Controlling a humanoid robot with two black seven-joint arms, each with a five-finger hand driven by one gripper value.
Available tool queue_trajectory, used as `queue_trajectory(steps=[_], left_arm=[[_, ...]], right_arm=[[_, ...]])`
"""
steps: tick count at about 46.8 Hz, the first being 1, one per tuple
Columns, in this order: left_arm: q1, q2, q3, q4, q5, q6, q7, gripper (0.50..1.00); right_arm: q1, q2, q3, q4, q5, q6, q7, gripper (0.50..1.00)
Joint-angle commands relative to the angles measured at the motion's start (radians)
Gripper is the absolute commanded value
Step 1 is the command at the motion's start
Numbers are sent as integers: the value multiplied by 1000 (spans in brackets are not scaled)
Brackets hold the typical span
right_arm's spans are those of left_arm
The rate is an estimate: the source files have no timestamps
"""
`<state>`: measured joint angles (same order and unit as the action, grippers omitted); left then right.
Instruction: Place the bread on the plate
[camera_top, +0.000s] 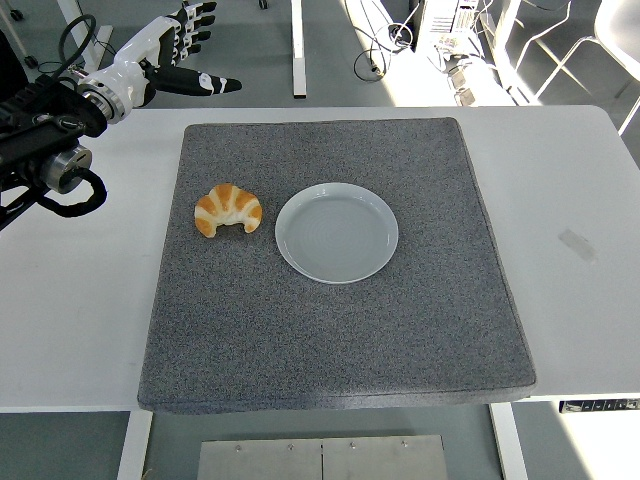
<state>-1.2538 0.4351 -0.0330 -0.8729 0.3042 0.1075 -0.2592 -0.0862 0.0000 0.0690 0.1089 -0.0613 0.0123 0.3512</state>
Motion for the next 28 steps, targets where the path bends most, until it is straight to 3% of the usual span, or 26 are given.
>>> queue_trajectory(steps=[1,8,18,28], left_arm=[[-1,-2,19,-3,52,-2,43,968],[-30,5,87,-35,141,-3,52,968],[-98,70,174,-156,167,-2,52,968],[-116,71,285,-164,223,0,52,968]], right_arm=[[0,0,0,0,0,0,0,1000],[0,0,0,0,0,0,0,1000],[-1,0,0,0,0,0,0,1000],[0,0,0,0,0,0,0,1000]])
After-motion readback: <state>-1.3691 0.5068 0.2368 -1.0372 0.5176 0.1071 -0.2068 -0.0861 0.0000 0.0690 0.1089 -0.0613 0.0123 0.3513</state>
